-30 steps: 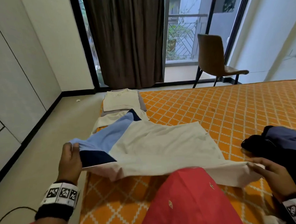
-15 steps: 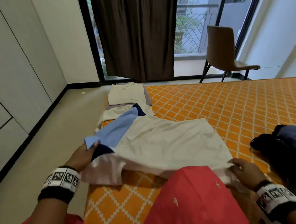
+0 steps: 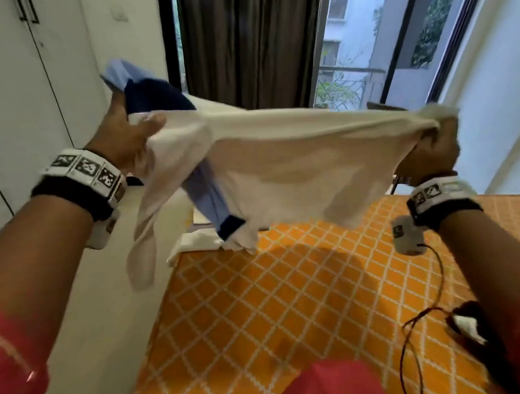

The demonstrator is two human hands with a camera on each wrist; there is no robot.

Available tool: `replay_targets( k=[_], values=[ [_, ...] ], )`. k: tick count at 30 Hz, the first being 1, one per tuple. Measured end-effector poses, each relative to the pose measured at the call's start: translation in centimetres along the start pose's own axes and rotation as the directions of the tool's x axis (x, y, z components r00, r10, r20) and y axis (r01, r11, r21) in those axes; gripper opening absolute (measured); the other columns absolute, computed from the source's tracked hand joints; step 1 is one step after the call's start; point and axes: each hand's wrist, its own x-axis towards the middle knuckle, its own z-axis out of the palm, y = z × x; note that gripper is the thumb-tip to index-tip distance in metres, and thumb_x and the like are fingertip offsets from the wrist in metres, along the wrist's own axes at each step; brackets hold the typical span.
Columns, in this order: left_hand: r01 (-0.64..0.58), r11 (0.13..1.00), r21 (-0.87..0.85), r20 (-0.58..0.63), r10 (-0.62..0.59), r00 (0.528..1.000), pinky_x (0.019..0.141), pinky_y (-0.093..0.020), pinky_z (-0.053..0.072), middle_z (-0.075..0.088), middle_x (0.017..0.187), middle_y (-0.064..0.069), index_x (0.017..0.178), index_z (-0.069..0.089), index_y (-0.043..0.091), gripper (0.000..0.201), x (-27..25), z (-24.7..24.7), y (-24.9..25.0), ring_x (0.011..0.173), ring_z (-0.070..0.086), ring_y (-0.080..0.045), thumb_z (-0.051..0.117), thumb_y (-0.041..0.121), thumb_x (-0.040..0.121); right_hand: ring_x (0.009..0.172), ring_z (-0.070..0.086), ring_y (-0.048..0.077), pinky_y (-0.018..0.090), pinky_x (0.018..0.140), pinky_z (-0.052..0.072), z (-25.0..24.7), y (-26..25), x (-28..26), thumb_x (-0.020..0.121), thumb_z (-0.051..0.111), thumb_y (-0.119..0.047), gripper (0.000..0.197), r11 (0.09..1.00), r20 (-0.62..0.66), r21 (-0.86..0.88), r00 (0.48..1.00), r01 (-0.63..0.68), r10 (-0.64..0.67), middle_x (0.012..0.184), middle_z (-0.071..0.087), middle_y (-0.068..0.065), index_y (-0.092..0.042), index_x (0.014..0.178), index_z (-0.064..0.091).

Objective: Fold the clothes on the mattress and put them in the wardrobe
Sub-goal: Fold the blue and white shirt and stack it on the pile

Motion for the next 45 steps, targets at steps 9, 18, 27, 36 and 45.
replay_targets(
  k=[9, 18, 27, 36, 45],
  values=[
    [0.202, 0.792, 0.577, 0.159, -0.351, 0.923, 0.079, -0.027, 0.036, 0.060, 0.116, -0.008, 0.124, 0.059, 0.012, 0.054, -10.7, 0.3, -6.6, 0.105, 0.056, -0.027, 0.066, 0.049, 0.086, 0.083, 0.062, 0.048, 0.044, 0.070, 0.045, -7.7, 8.4, -10.1, 0.090, 0.041, -0.022, 0.037, 0.936, 0.382, -0.252, 0.914, 0.246, -0.138, 0.096, 0.064, 0.032, 0.004, 0.108, 0.061],
    [-0.089, 0.404, 0.911, 0.413, -0.888, 0.200, 0.051, -0.020, 0.029, 0.045, 0.066, -0.001, 0.065, 0.045, 0.019, 0.044, -24.3, 4.1, -16.5, 0.056, 0.040, -0.011, 0.068, 0.051, 0.085, 0.106, 0.064, 0.035, 0.037, 0.087, 0.047, -11.7, 19.2, -26.2, 0.082, 0.074, -0.011, 0.023, 0.782, 0.654, -0.622, 0.519, -0.047, 0.551, 0.112, 0.071, 0.014, -0.032, 0.090, 0.067],
    [0.049, 0.665, 0.746, 0.605, -0.706, 0.368, 0.090, -0.026, 0.042, 0.063, 0.113, -0.001, 0.109, 0.057, 0.016, 0.061, -25.3, 1.7, -13.6, 0.106, 0.058, -0.016, 0.045, 0.067, 0.078, 0.099, 0.065, 0.037, 0.036, 0.080, 0.049, -11.5, 19.8, -25.5, 0.086, 0.065, -0.009, 0.024, 0.679, 0.599, -0.731, 0.538, 0.066, 0.593, 0.110, 0.071, 0.018, -0.013, 0.108, 0.074],
    [-0.209, 0.543, 0.813, 0.574, -0.687, 0.447, 0.078, -0.023, 0.043, 0.057, 0.121, 0.005, 0.145, 0.008, 0.049, 0.106, -26.4, -0.3, -12.0, 0.101, 0.058, -0.014, 0.079, 0.051, 0.066, 0.088, 0.066, 0.037, 0.036, 0.074, 0.052, -13.0, 18.5, -25.0, 0.087, 0.060, -0.009, 0.019, 0.557, 0.477, -0.828, 0.605, 0.065, 0.638, 0.097, 0.072, 0.019, -0.013, 0.098, 0.075],
    [0.423, 0.903, -0.075, 0.281, -0.388, 0.878, 0.074, -0.014, 0.049, 0.070, 0.093, 0.009, 0.098, 0.066, 0.022, 0.027, -25.1, 5.1, -13.9, 0.096, 0.061, -0.015, 0.057, 0.033, 0.075, 0.091, 0.066, 0.032, 0.031, 0.070, 0.048, -13.3, 17.4, -24.9, 0.091, 0.057, -0.014, 0.018, 0.546, 0.503, -0.831, 0.572, 0.111, 0.648, 0.101, 0.072, 0.014, -0.014, 0.101, 0.072]
  ],
)
